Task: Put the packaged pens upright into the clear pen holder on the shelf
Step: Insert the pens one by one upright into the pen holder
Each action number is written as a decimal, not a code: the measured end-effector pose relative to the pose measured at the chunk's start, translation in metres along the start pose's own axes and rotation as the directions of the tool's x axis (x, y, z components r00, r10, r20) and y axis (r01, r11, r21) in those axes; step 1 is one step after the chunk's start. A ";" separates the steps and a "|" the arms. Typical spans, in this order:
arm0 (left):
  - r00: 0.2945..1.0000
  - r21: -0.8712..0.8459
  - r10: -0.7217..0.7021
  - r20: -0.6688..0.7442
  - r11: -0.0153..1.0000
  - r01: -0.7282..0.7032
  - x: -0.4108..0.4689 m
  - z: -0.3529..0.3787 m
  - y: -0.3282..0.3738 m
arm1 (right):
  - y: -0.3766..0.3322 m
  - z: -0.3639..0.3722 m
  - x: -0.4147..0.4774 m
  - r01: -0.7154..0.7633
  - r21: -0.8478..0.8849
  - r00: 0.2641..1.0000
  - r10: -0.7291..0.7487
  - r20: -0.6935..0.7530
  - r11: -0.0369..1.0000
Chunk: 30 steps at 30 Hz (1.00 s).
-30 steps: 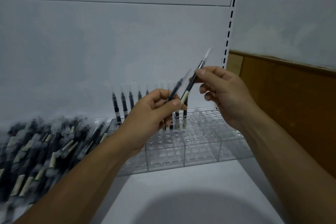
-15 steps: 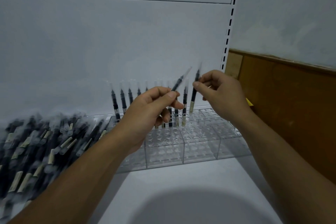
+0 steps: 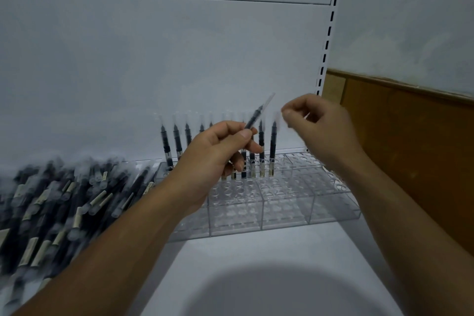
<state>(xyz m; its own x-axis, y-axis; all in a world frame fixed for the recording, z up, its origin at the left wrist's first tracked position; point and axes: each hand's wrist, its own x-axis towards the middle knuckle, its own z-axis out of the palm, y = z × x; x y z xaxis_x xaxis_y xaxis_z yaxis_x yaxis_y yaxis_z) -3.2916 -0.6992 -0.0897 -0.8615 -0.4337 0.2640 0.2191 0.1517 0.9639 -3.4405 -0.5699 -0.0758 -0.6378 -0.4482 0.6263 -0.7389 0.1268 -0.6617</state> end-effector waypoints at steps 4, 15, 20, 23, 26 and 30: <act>1.000 0.030 0.007 0.008 1.000 -0.007 -0.001 0.001 0.001 | -0.015 0.001 -0.008 0.114 0.211 0.990 -0.128 0.051 0.971; 0.997 0.249 0.047 0.054 0.967 -0.059 -0.003 0.005 -0.004 | -0.023 0.002 -0.008 -0.062 0.530 0.988 -0.025 0.156 0.845; 0.974 0.682 0.028 0.227 0.709 -0.179 -0.007 0.013 -0.007 | -0.014 -0.017 0.005 0.006 0.583 0.966 0.146 -0.214 0.812; 0.953 0.821 -0.008 0.303 0.510 -0.256 -0.007 0.018 -0.010 | -0.002 -0.013 0.006 -0.015 0.401 0.968 0.114 -0.224 0.916; 0.953 0.857 -0.034 0.300 0.448 -0.254 -0.006 0.020 -0.010 | 0.006 -0.005 0.006 -0.018 0.231 0.986 0.056 -0.159 0.973; 0.954 0.854 -0.031 0.299 0.455 -0.253 -0.006 0.020 -0.010 | 0.012 -0.001 0.006 -0.025 0.086 0.993 0.035 -0.114 0.996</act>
<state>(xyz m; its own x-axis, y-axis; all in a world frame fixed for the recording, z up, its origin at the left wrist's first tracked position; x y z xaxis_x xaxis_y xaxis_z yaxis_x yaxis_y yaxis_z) -3.2980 -0.6810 -0.1015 -0.9654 -0.1523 0.2115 -0.0730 0.9371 0.3412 -3.4534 -0.5696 -0.0797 -0.6836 -0.3399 0.6458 -0.7015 0.0616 -0.7100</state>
